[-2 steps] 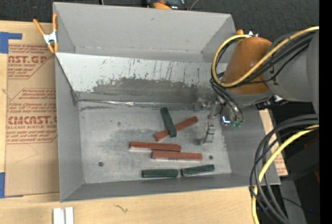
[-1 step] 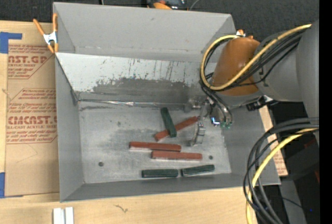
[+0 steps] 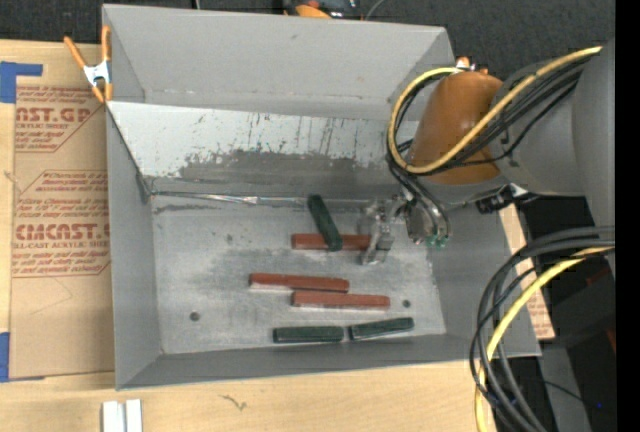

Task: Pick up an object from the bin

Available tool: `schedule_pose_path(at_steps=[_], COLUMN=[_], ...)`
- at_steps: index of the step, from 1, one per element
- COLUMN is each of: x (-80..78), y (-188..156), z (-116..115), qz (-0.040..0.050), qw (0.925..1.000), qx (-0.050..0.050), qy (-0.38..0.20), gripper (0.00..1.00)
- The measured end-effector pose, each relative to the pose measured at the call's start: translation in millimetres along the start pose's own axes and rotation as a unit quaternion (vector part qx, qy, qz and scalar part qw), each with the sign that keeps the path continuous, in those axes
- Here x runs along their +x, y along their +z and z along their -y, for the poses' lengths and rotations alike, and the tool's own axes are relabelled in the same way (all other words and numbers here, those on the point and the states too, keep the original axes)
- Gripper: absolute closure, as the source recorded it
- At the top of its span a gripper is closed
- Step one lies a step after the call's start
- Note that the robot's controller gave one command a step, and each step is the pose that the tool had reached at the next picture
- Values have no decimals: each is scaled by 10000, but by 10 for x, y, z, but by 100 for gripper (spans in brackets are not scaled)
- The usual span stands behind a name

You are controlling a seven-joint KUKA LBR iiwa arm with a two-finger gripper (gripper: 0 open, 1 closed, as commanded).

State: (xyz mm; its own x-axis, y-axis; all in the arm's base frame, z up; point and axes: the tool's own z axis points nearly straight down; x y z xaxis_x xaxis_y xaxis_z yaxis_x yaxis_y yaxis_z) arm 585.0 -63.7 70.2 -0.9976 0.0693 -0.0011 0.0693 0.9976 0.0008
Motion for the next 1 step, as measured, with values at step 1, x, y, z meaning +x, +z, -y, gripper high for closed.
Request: schedule_pose_path(at_steps=[1], x=[-41], y=[-2092], z=[9], qz=[56], qw=[9948], qx=[10], qy=[-1017], gripper=[100])
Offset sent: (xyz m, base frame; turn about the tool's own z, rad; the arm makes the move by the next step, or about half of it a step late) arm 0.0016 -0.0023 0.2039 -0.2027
